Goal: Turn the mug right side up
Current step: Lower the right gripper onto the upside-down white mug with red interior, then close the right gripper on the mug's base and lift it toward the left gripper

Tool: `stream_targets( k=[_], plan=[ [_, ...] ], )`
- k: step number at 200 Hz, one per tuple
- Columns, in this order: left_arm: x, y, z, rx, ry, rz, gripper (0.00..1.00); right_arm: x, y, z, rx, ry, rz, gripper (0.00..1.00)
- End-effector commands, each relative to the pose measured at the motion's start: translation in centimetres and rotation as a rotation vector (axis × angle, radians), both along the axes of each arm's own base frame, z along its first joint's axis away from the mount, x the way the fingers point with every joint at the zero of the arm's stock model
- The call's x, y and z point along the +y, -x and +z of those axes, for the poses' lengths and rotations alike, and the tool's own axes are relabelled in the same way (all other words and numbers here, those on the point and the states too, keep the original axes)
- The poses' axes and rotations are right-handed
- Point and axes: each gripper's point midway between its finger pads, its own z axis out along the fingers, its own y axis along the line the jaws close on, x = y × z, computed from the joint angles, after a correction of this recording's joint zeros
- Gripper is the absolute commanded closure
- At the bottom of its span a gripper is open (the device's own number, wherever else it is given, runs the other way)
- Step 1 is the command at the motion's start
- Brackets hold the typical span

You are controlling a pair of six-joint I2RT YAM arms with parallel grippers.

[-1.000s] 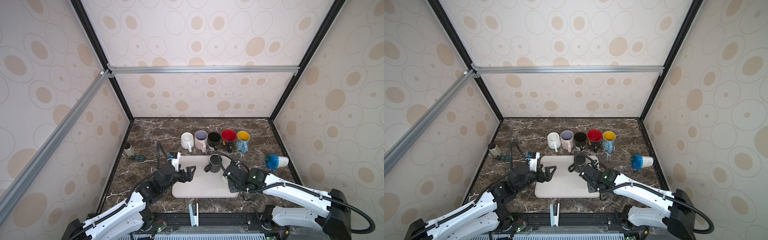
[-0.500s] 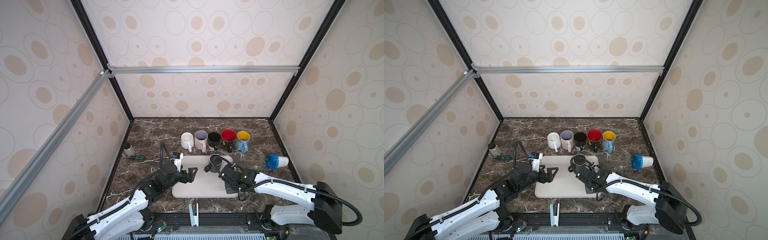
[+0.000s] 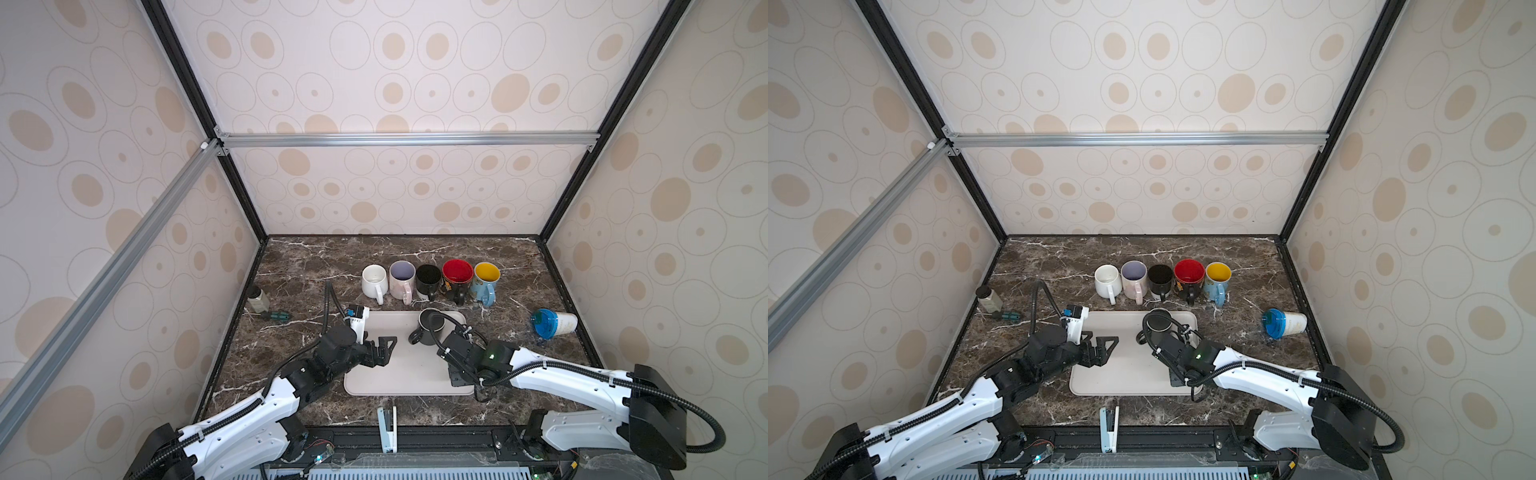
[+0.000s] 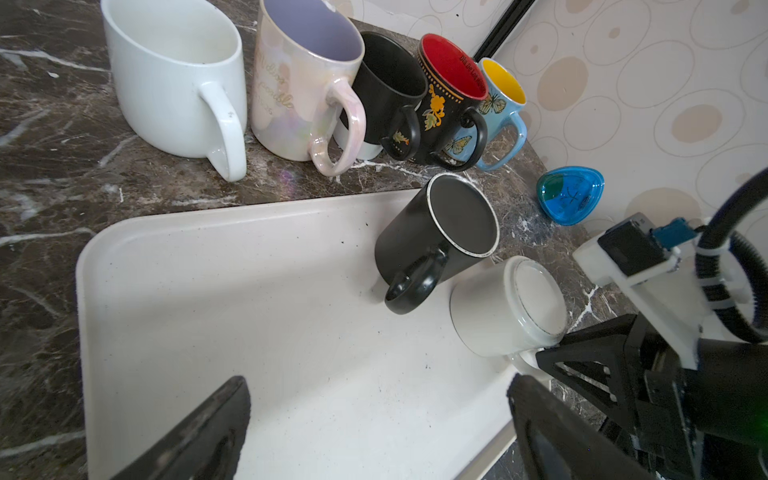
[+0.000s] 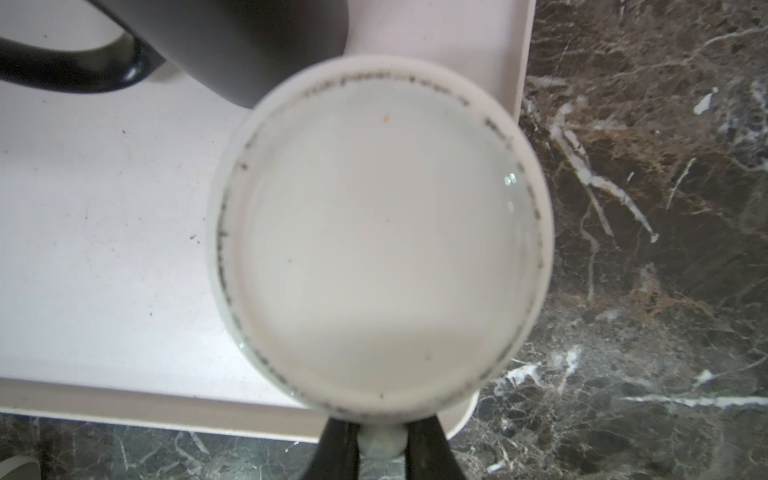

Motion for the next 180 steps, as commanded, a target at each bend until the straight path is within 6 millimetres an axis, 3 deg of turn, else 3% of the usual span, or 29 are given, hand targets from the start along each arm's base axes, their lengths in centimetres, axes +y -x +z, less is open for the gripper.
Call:
stream_targets(
  k=[1,53,128,180],
  plan=[
    [-0.7,-0.8,3.0,-0.062,0.048,-0.007,0.03,-0.8,0.5,-0.1,-0.007,-0.019,-0.031,1.0],
    [-0.7,-0.7,2.9,-0.061,0.058,-0.005,0.03,-0.5,0.5,1.3,-0.038,-0.075,-0.007,1.0],
    [-0.6,-0.6,2.6,-0.058,0.066,-0.002,0.03,-0.7,0.3,0.9,-0.017,-0.006,-0.006,1.0],
    [-0.3,-0.3,2.3,-0.044,0.075,0.004,0.03,-1.0,0.7,-0.9,0.011,0.019,-0.024,1.0]
  ],
)
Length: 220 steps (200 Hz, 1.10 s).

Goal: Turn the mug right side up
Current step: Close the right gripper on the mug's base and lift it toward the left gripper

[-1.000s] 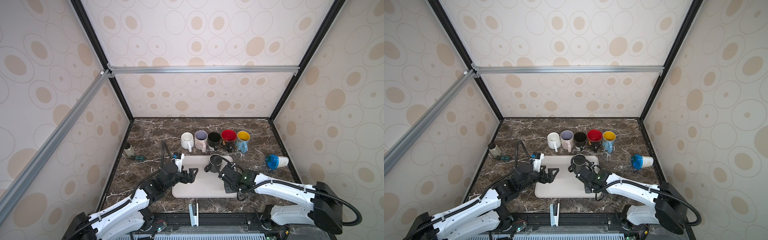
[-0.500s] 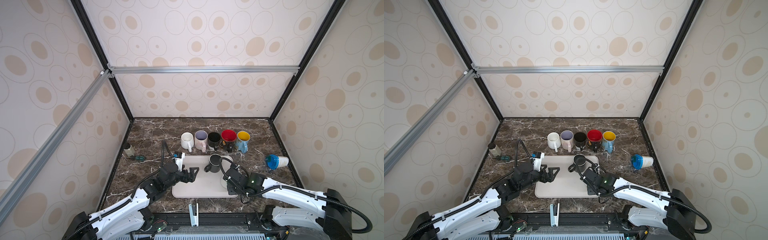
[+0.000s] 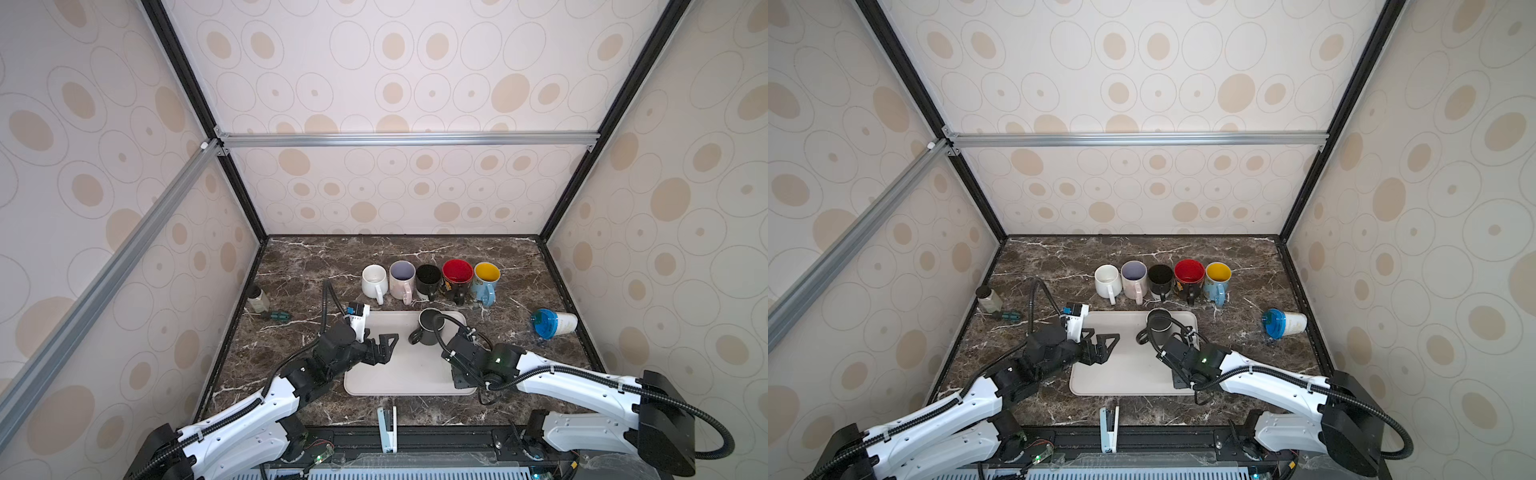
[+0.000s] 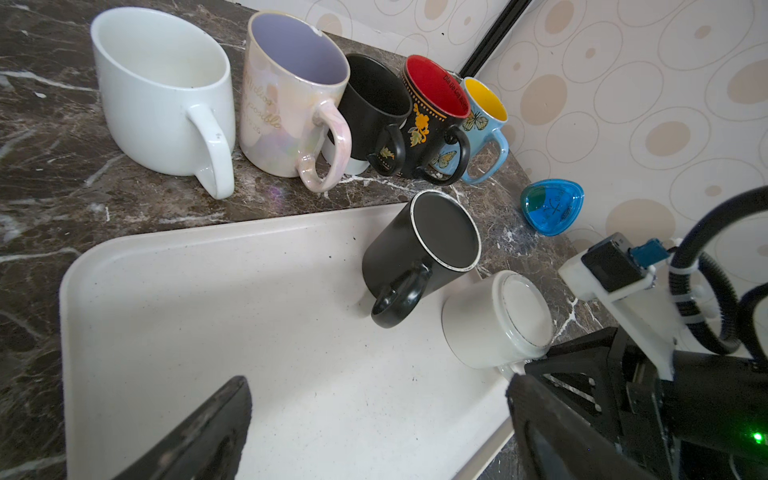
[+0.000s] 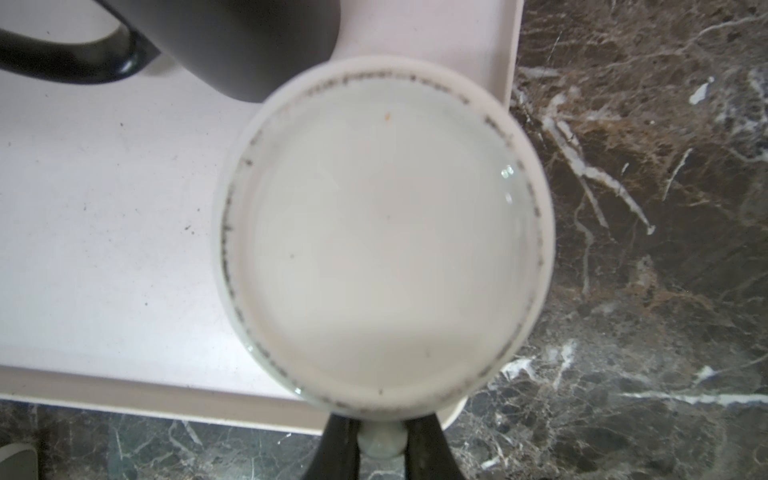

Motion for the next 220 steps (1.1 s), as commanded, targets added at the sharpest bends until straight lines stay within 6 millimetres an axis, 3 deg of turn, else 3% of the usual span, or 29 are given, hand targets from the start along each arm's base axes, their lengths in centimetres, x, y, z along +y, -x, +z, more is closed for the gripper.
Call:
stream_targets(
  k=[1,30,55,75,100,126,179,220],
  plan=[
    [0.1,-0.1,1.1,-0.018,0.037,0.01,0.03,-0.5,0.4,-0.8,0.019,0.03,-0.023,1.0],
    [0.2,0.0,0.8,-0.013,0.028,0.009,0.03,-0.4,0.1,-0.8,0.014,0.041,-0.024,0.86],
    [0.3,0.1,0.6,-0.009,0.03,0.009,0.03,0.2,-0.4,-0.7,0.015,0.054,-0.01,0.82],
    [0.5,0.2,0.7,-0.013,0.032,0.013,0.03,0.4,-0.5,-0.9,0.025,0.074,0.0,0.86],
    [0.6,0.3,0.8,-0.02,0.033,0.013,0.03,0.7,-0.7,-1.3,0.032,0.081,0.0,1.0],
    [0.5,0.4,0.7,-0.024,0.046,0.007,0.03,1.2,-1.1,-1.0,0.016,0.073,0.006,1.0],
    [-0.4,0.1,1.5,-0.054,0.101,-0.014,0.03,2.5,-1.3,1.3,-0.068,-0.039,0.023,1.0],
    [-0.2,0.2,1.5,-0.059,0.118,-0.007,0.04,3.5,-1.5,5.5,-0.186,-0.227,0.044,1.0]
  ],
)
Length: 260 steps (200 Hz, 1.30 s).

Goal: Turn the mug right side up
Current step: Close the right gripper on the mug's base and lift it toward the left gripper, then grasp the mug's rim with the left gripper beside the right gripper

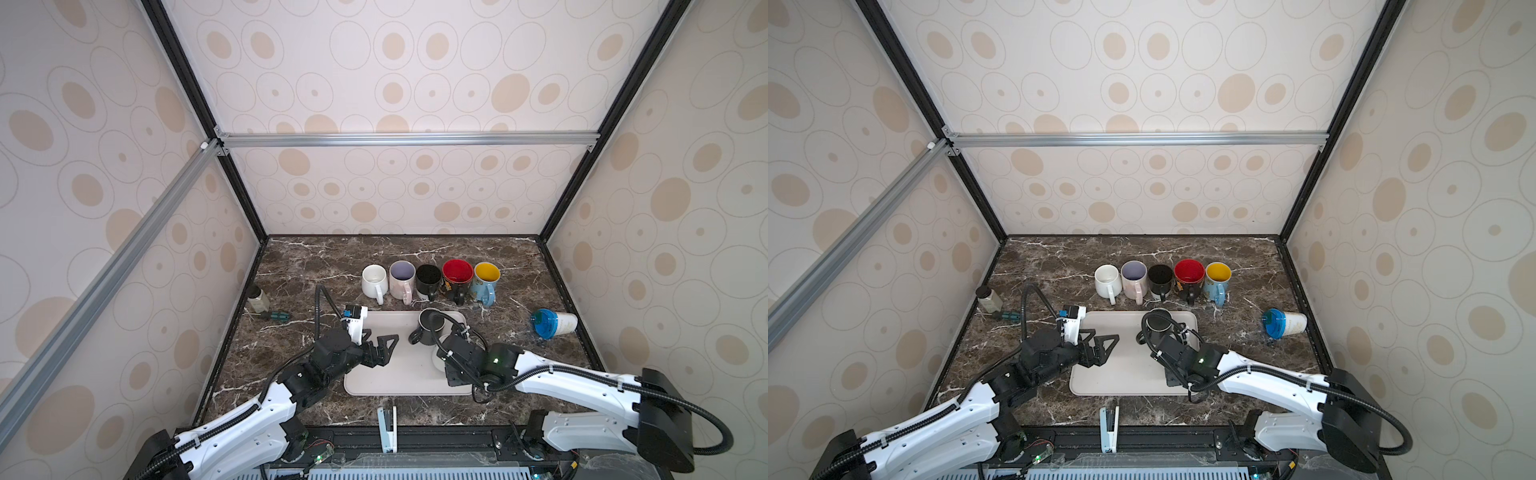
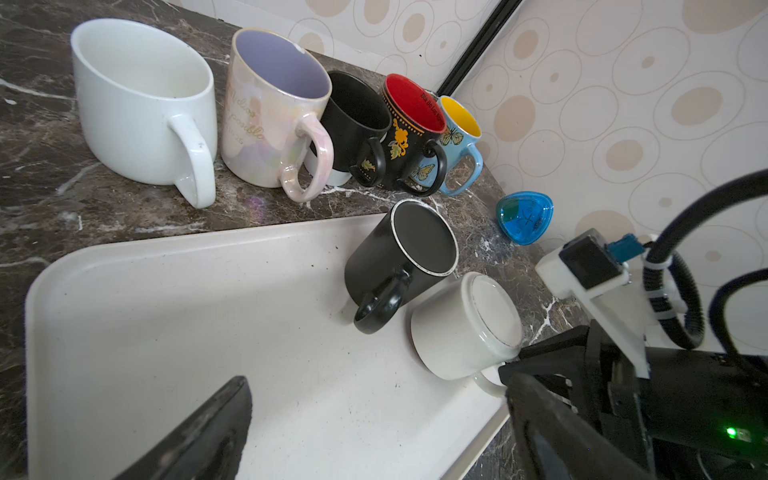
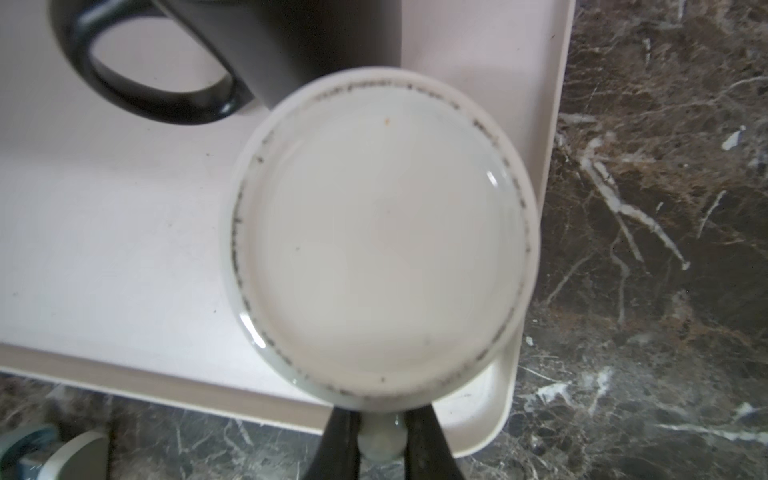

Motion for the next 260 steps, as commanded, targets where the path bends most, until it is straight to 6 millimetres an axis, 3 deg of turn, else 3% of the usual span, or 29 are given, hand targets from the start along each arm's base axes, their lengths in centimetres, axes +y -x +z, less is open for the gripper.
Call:
stream_targets(
  k=[1,49,82,120,191,260],
  plan=[
    [0.0,-0.2,1.0,-0.022,0.047,0.01,0.04,1.1,-1.0,3.6,-0.118,-0.144,-0.001,1.0],
    [0.2,0.3,3.1,-0.069,0.137,0.009,0.05,3.2,-1.6,11.1,-0.334,-0.479,0.06,1.0],
    [0.0,0.8,5.4,-0.115,0.221,-0.02,0.04,4.5,-2.4,15.2,-0.418,-0.504,0.129,1.0],
    [-0.5,1.0,6.8,-0.125,0.243,-0.05,0.04,6.8,-2.5,17.4,-0.435,-0.6,0.181,1.0],
    [-0.8,2.9,10.6,-0.17,0.509,-0.128,0.04,9.7,-3.4,20.4,-0.505,-0.743,0.232,1.0],
    [1.3,3.9,13.5,-0.226,0.774,-0.159,0.04,11.5,-5.6,22.8,-0.514,-0.997,0.215,1.0]
  ],
)
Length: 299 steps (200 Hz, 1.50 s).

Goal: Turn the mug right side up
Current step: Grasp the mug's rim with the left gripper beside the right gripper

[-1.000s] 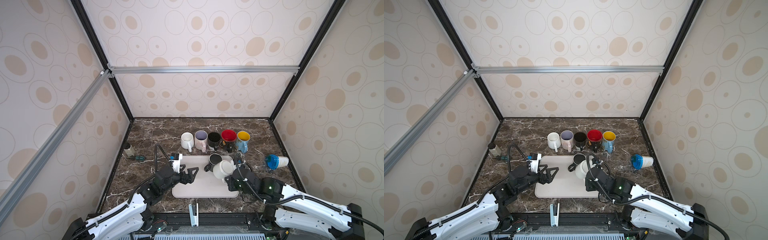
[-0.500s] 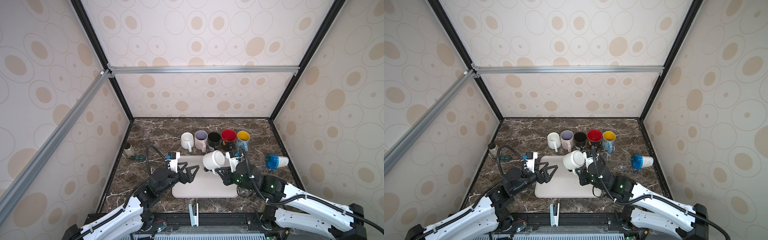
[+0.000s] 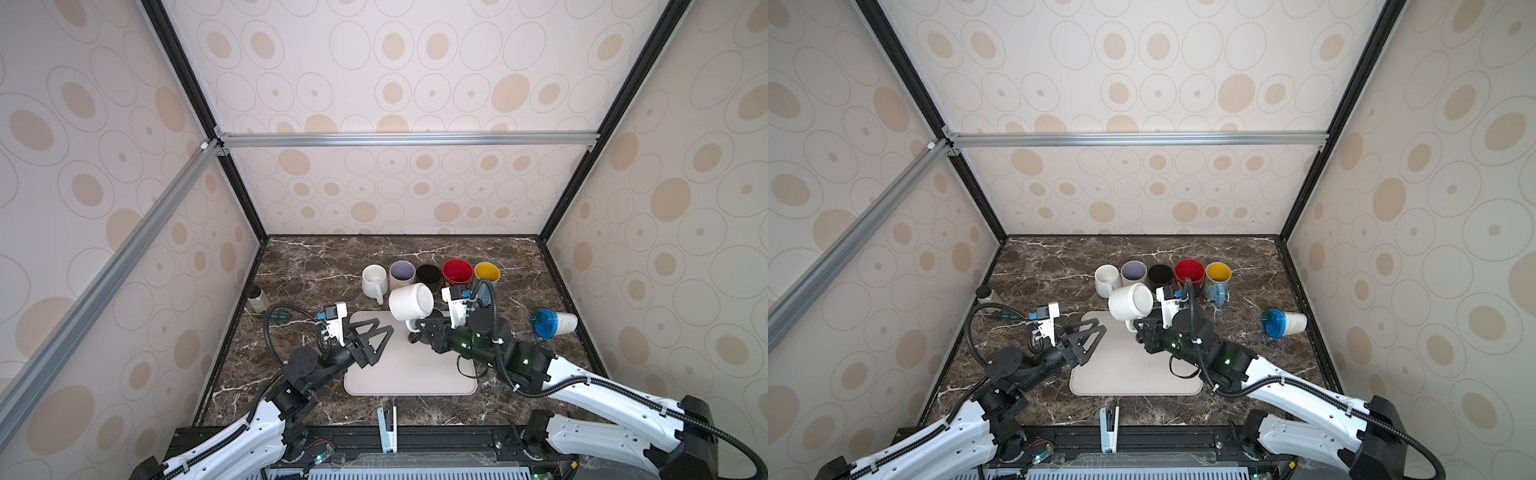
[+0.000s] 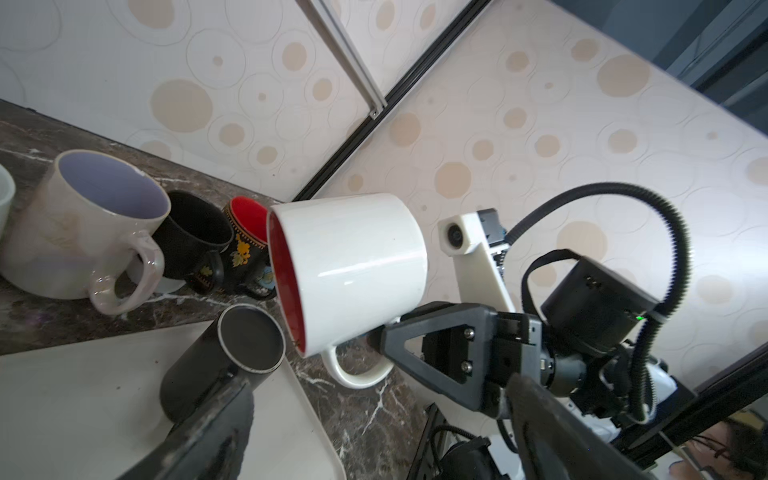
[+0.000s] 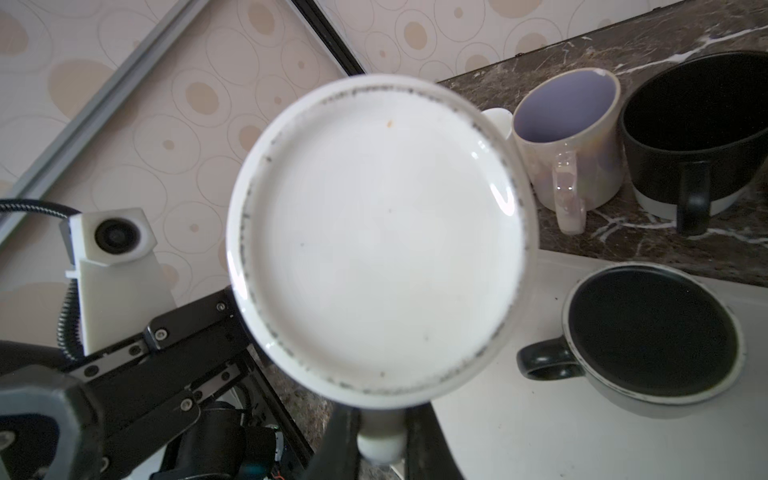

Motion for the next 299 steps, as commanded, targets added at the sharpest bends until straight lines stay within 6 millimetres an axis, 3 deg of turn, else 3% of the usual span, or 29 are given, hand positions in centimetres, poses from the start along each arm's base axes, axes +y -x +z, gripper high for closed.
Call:
stream_targets(
  k=[1,49,135,192,299],
  plan=[
    [1.1,1.1,3.4,-0.056,0.191,-0.046,0.04,1.2,-0.4,5.9,-0.099,-0.247,0.038,1.0],
    [2.4,1.3,4.0,-0.056,0.318,-0.069,0.07,1.4,0.0,8.6,-0.138,-0.376,0.091,1.0],
    [2.0,1.2,5.8,-0.082,0.405,-0.128,0.17,4.7,1.6,11.2,-0.124,-0.506,0.288,1.0],
    [1.6,0.6,5.7,-0.065,0.408,-0.137,0.2,5.7,1.6,11.0,-0.101,-0.534,0.331,1.0],
    [2.0,-0.2,5.4,-0.044,0.461,-0.126,0.41,6.8,3.0,10.8,-0.076,-0.552,0.446,1.0]
  ],
)
